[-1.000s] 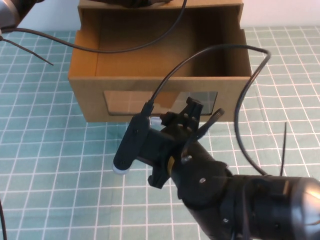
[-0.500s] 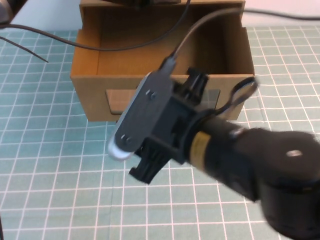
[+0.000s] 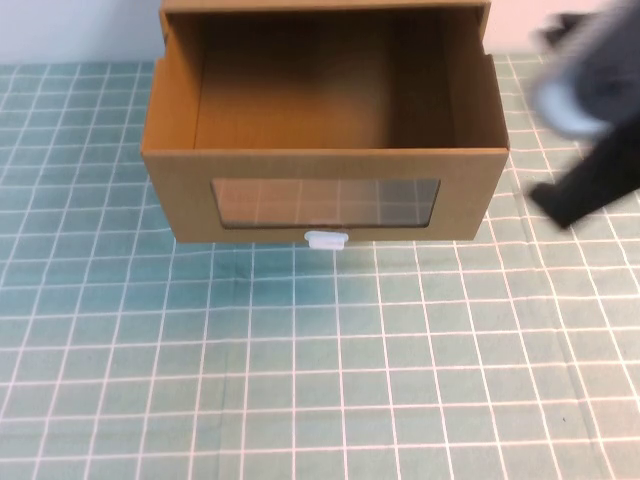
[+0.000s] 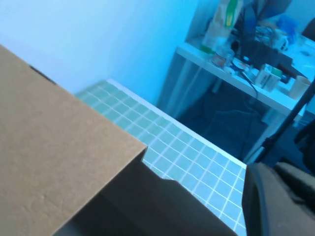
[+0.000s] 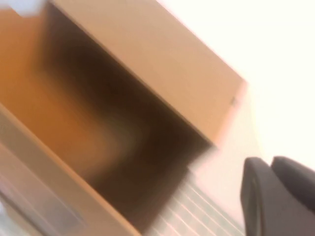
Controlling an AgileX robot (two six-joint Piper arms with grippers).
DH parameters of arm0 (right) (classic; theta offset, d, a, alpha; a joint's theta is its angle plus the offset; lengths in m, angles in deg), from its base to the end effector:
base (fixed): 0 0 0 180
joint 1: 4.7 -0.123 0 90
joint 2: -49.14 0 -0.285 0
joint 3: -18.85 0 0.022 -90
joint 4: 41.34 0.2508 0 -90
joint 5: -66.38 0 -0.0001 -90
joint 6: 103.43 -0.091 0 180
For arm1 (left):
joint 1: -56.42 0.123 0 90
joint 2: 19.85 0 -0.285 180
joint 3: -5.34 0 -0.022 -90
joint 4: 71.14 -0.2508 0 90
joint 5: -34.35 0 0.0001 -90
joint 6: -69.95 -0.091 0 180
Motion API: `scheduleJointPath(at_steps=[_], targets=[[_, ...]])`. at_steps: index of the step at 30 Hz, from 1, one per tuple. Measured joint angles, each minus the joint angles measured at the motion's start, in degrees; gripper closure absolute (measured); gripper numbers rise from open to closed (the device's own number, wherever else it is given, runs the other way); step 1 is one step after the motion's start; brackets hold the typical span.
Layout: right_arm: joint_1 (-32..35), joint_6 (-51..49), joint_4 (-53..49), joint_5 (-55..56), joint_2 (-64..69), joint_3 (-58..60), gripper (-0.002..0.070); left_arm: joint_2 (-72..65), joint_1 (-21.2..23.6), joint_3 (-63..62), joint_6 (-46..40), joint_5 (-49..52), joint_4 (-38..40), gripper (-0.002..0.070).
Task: Open the shoe box
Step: 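Pull the top drawer of the cardboard box fully open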
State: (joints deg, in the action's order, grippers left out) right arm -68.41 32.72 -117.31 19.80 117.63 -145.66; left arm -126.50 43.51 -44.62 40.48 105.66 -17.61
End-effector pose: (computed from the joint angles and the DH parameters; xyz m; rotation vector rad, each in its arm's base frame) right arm 0.1490 0.1566 0.4269 -0.7177 1.5157 -0.1774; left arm 0.3077 -0.1417 0.5253 0.8487 1.7975 -0.9528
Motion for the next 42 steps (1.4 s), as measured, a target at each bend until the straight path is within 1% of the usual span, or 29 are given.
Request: scheduleJointPath(at_steps=[2, 5, 9, 12, 16, 18, 22, 25, 29, 32, 34, 42], targets=[[0.00, 8.42, 4.71, -3.25, -3.70, 0.00, 0.0675, 3.02, 0.37, 0.00, 0.16, 0.40, -0.95, 0.0680], [0.00, 19.67, 12.39, -7.52, -9.09, 0.00, 0.0685, 7.53, 0.37, 0.25, 0.16, 0.83, -1.46, 0.0680], [0.00, 25.47, 21.57, -10.77, -17.38, 0.15, 0.0687, 14.97, 0.37, 3.53, 0.30, 0.93, -2.60, 0.0680], [0.00, 26.42, 26.86, -11.31, -24.65, 1.52, 0.0687, 21.43, 0.37, 9.47, 0.43, 1.09, -6.94, 0.0680], [0.00, 25.18, 32.87, -10.01, -35.19, 5.22, 0.0688, 31.85, 0.37, 21.59, 0.32, 1.25, -14.15, 0.0680], [0.00, 24.69, 35.27, -8.38, -40.01, 7.26, 0.0689, 37.88, 0.37, 27.63, -0.43, 1.25, -15.55, 0.0680], [0.00, 24.32, 37.56, -3.68, -46.12, 12.78, 0.0689, 49.13, 0.37, 44.45, -1.33, 1.08, -16.29, 0.0680], [0.00, 24.32, 37.69, -0.94, -47.56, 17.23, 0.0689, 56.68, 0.37, 56.58, -1.57, -3.47, -16.43, 0.0680], [0.00, 24.32, 37.69, 1.08, -47.67, 22.28, 0.0689, 64.73, 0.37, 68.53, -1.84, -14.32, -16.82, 0.0680], [0.00, 24.32, 37.69, 1.42, -47.67, 25.26, 0.0689, 68.17, 0.37, 73.86, -2.20, -20.48, -17.80, 0.0680], [0.00, 24.32, 37.69, 1.54, -47.67, 27.35, 0.0689, 69.23, 0.37, 76.48, -2.33, -22.80, -18.17, 0.0680], [0.00, 24.32, 37.90, 1.74, -47.67, 34.48, 0.0689, 69.61, 0.37, 81.36, -2.43, -23.43, -18.66, 0.0680]])
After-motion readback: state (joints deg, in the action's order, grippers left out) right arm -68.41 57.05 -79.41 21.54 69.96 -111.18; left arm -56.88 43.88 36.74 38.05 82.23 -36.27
